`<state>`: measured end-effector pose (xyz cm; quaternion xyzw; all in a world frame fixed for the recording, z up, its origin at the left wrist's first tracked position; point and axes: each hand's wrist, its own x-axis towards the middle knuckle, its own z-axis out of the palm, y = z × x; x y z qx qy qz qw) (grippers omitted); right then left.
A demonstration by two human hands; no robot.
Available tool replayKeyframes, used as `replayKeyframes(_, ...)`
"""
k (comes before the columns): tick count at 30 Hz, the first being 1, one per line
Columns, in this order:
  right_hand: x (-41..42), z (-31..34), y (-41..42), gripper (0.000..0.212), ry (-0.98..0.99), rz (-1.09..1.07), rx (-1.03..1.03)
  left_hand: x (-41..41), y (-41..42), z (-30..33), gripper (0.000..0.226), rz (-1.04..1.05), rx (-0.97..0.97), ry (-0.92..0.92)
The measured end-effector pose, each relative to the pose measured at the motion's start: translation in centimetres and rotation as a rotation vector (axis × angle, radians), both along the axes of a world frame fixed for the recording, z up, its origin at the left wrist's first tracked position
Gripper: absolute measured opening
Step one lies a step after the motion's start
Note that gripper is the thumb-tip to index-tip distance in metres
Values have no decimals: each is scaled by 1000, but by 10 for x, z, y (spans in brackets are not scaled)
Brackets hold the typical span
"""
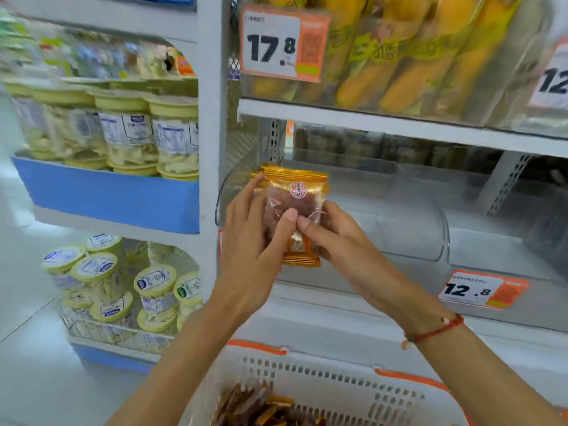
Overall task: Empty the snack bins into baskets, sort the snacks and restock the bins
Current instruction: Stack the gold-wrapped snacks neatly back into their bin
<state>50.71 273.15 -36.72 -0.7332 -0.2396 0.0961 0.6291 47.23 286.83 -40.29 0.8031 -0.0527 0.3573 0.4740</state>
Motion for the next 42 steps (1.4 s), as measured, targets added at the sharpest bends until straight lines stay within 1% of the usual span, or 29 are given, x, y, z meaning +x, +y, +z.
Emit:
replayKeyframes(3,39,13,2,34,58,-74,51,14,23,-1,63,216,18,-125)
replayKeyframes(5,68,19,5,33,69,-135,23,25,43,-15,70,362,59,-108)
replayKeyframes(7,99,19,16,32,55,-153,-82,35,58,-32,78,425,136,-25)
replayKeyframes(9,124,12,34,15,27,-78,-202,42,65,-44,78,440,226,-7)
replayKeyframes(10,134,6,44,12,1,-44,-264,43,66,-47,76,449,254,-22)
replayKeyframes(13,158,-13,72,23,-58,17,-425,45,66,-50,76,482,266,-41)
replayKeyframes(16,176,-33,88,40,-86,-8,-503,47,66,-51,80,502,282,-5)
replayKeyframes(20,178,-38,90,51,-308,-113,-637,47,65,-53,79,485,286,12)
replayKeyframes(21,179,-37,91,55,-307,-145,-635,46,65,-53,79,481,284,11)
replayKeyframes(22,181,-38,91,60,-256,-162,-613,46,65,-53,79,479,284,11)
replayKeyframes(24,182,-38,92,60,-76,-163,-537,46,66,-53,79,472,286,15)
replayKeyframes(26,184,-38,91,45,88,-137,-456,46,66,-53,79,462,285,18)
replayKeyframes(28,180,-35,87,32,166,-77,-382,45,66,-53,79,457,282,20)
replayKeyframes(29,179,-35,85,28,179,-51,-362,45,66,-53,79,455,279,22)
replayKeyframes(31,179,-38,87,21,143,-39,-367,45,66,-53,80,451,273,26)
replayKeyframes(33,180,-41,92,20,30,-53,-428,45,66,-53,80,449,269,27)
replayKeyframes(34,182,-43,95,23,-17,-48,-459,45,66,-53,80,448,268,26)
replayKeyframes(37,184,-48,97,45,-73,-13,-488,45,65,-55,79,441,261,19)
replayKeyframes(39,184,-49,98,60,-163,-90,-525,45,65,-55,78,441,257,12)
replayKeyframes(41,184,-46,97,78,-320,-233,-567,46,65,-56,77,441,257,7)
replayKeyframes(42,184,-44,96,84,-389,-266,-558,46,65,-56,77,441,259,5)
